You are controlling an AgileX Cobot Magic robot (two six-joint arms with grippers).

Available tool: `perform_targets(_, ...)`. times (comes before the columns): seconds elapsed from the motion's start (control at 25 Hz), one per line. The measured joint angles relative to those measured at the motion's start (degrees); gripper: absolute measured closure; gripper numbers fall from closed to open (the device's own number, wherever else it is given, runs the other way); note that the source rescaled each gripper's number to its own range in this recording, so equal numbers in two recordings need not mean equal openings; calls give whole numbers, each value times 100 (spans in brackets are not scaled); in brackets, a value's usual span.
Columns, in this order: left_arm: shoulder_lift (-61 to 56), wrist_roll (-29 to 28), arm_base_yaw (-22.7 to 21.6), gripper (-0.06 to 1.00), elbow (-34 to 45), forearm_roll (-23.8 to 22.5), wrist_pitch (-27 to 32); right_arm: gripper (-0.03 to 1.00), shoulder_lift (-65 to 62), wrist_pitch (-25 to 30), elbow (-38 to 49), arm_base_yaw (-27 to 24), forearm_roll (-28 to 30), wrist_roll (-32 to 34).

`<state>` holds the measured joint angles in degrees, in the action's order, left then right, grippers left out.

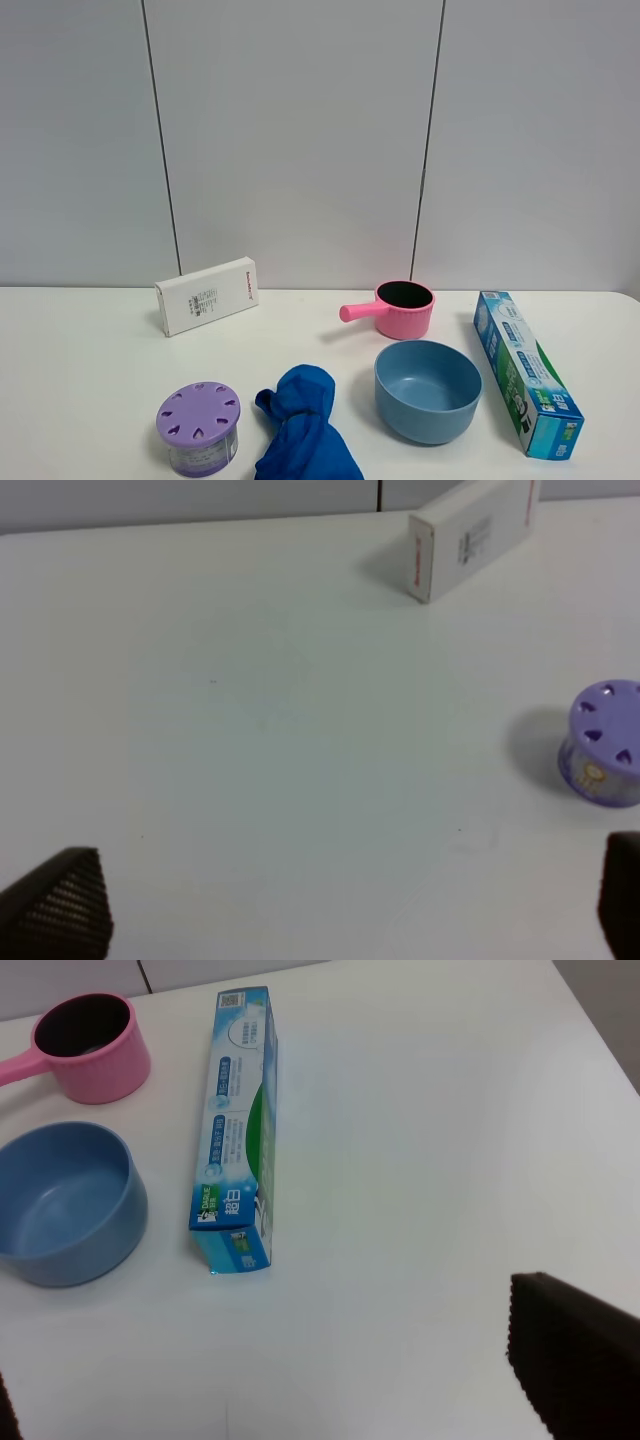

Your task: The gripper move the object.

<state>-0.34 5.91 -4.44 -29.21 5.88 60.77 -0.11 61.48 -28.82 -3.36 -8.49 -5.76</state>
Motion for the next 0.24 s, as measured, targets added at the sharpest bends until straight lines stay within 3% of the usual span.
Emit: perform_targets(0.24, 0, 0, 0, -5, 0, 0, 0, -3, 0, 0, 0, 0, 0, 0)
